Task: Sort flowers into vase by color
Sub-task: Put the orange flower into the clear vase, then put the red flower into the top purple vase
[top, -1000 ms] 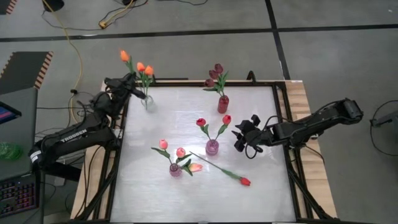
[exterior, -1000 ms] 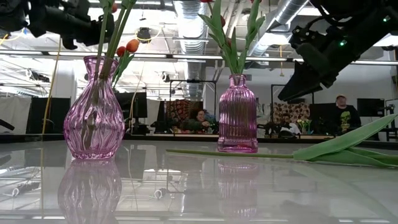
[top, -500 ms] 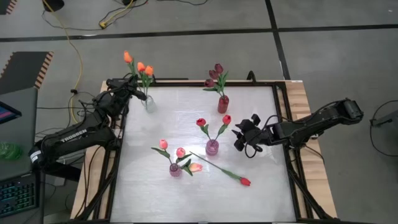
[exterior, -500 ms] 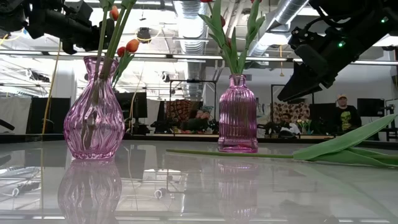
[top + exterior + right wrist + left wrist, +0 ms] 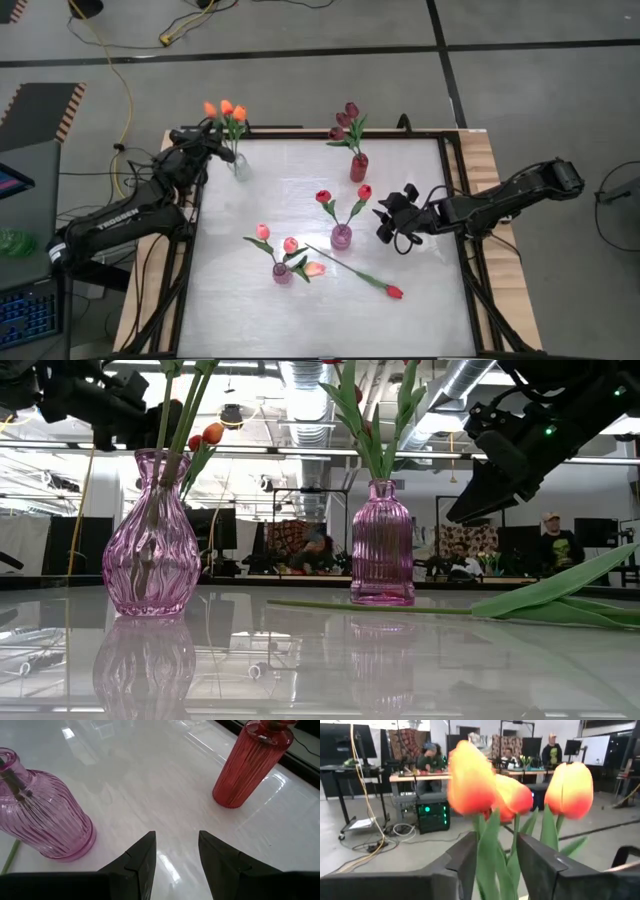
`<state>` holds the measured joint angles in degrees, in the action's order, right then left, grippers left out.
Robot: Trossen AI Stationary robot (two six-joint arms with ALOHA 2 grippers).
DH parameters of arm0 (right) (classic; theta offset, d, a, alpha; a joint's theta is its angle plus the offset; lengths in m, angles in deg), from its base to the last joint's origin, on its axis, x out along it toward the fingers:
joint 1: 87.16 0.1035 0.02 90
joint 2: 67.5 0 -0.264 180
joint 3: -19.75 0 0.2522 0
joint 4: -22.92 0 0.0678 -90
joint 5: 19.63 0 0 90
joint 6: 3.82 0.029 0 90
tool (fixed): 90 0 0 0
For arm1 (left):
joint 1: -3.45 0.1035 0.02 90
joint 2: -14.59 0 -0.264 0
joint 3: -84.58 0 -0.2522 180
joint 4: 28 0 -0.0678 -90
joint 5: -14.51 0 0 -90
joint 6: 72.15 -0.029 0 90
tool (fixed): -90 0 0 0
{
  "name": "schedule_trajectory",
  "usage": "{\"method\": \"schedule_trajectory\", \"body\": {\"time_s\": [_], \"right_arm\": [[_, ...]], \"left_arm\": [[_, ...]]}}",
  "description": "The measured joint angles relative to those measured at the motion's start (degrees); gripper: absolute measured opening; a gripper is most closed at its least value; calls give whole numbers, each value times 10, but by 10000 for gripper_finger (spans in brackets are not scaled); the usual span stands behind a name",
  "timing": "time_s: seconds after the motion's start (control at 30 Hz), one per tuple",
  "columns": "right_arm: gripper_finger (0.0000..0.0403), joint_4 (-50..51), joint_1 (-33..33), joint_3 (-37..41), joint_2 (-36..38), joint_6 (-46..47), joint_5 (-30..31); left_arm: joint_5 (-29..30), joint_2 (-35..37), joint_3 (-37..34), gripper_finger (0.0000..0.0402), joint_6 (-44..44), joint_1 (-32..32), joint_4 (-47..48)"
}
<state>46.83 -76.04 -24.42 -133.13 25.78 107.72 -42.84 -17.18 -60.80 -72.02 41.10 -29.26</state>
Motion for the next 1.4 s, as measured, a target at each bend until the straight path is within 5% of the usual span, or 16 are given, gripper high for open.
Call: {"method": "schedule_trajectory", "body": {"time_s": [0.37, 0.6, 0.8, 1.0, 1.4], "right_arm": [[173, 3, 1, -11, 1, -20, 0], [173, 4, 1, -40, 1, -69, -62], [173, 0, 1, -48, 1, -29, -160], [173, -4, 1, -48, 1, 64, -183], [173, -4, 23, -48, -4, 136, -264]], "left_arm": [[-7, 66, 0, 157, -17, 0, 76], [-91, 135, 0, 157, 10, -8, 141], [-211, 177, 0, 151, 52, -22, 201], [-302, 188, 0, 151, 77, -35, 218], [-327, 187, 0, 151, 87, -47, 239]]}}
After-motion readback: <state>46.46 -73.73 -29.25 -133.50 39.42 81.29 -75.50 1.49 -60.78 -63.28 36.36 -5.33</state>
